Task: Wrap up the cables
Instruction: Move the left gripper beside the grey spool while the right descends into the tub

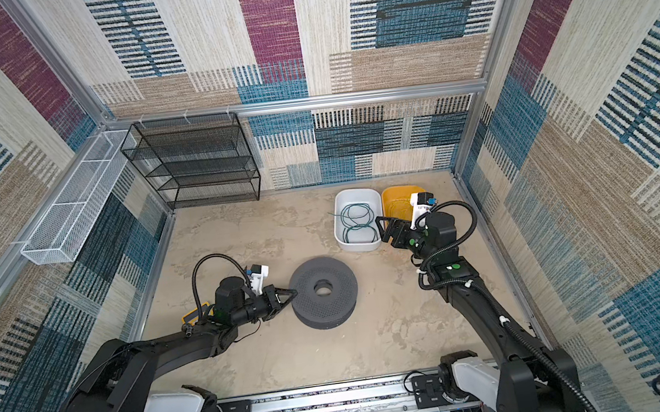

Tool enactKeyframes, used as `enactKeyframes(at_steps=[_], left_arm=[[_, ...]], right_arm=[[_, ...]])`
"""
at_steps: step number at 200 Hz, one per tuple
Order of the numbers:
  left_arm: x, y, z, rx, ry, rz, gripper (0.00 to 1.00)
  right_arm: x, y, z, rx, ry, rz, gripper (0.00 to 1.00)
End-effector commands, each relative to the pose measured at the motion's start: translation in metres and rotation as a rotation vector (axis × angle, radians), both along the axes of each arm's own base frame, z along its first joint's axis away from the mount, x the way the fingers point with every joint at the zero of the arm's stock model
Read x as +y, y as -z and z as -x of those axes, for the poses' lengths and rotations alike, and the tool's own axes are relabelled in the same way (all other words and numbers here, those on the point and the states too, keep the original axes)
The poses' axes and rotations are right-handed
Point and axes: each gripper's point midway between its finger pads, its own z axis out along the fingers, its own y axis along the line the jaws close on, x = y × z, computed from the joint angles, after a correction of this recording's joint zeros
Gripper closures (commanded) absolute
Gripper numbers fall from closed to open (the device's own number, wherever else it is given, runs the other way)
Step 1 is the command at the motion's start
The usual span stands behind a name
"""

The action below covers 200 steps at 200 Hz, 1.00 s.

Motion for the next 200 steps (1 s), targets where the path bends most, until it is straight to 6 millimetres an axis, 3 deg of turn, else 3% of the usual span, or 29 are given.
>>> enactKeyframes(at_steps=[1, 29, 58, 113, 135, 175, 200], left_arm=[[0.016, 0.042, 0.015, 0.059, -0.011, -0.183, 1.0], [-0.001, 0.045, 0.026, 0.044, 0.053, -0.205, 1.0], [-0.005, 0.059, 0.031, 0.084, 0.063, -0.235, 1.0], [0.008, 0.048, 0.033, 0.038, 0.052, -0.312, 0.57], [0.017, 0.033, 0.031, -0.003, 0.046, -0.375, 0.47], [0.031, 0.002, 0.029, -0.074, 0.047, -0.474, 0.4], [0.035, -0.01, 0.031, -0.095, 0.044, -0.485, 0.39]], right_arm=[[-0.024, 0.01, -0.008, 0.049, 0.128, 0.077, 0.13], [-0.047, 0.013, -0.019, 0.067, 0.252, 0.118, 0.11], [-0.07, 0.01, -0.042, 0.087, 0.318, 0.103, 0.12], [-0.128, 0.019, -0.061, 0.111, 0.504, 0.153, 0.16], [-0.146, 0.028, -0.075, 0.141, 0.52, 0.155, 0.27], [-0.149, 0.048, -0.107, 0.185, 0.485, 0.188, 0.58], [-0.164, 0.063, -0.118, 0.22, 0.558, 0.216, 0.57]])
